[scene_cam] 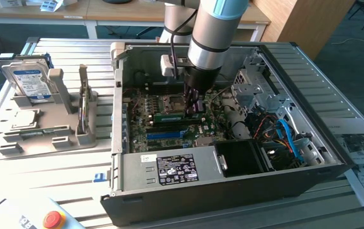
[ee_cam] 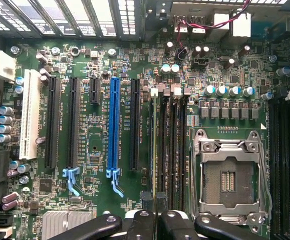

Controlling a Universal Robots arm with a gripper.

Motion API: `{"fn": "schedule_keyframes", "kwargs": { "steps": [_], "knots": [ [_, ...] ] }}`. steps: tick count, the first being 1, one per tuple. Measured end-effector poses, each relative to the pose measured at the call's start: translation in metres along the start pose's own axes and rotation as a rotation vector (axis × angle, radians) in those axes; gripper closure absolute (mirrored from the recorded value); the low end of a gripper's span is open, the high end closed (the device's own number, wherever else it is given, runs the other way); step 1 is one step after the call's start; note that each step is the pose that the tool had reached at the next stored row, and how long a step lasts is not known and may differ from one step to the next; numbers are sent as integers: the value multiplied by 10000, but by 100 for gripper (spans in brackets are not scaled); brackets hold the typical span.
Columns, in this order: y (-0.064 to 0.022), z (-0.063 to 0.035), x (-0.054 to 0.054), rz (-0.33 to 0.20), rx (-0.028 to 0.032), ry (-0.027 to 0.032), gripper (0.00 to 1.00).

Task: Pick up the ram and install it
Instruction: 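Insert the ram into the slot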

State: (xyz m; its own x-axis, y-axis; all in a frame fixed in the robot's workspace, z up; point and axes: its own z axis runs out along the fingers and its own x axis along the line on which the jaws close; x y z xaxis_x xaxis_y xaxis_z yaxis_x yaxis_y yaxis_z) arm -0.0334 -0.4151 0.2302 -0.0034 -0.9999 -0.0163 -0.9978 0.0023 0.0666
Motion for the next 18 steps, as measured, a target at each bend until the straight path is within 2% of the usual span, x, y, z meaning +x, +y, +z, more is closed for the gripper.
{"fn": "schedule_keyframes", "kwargs": {
  "steps": [18],
  "knots": [
    [-2,33,1,11,0,0,88]
  ]
}}
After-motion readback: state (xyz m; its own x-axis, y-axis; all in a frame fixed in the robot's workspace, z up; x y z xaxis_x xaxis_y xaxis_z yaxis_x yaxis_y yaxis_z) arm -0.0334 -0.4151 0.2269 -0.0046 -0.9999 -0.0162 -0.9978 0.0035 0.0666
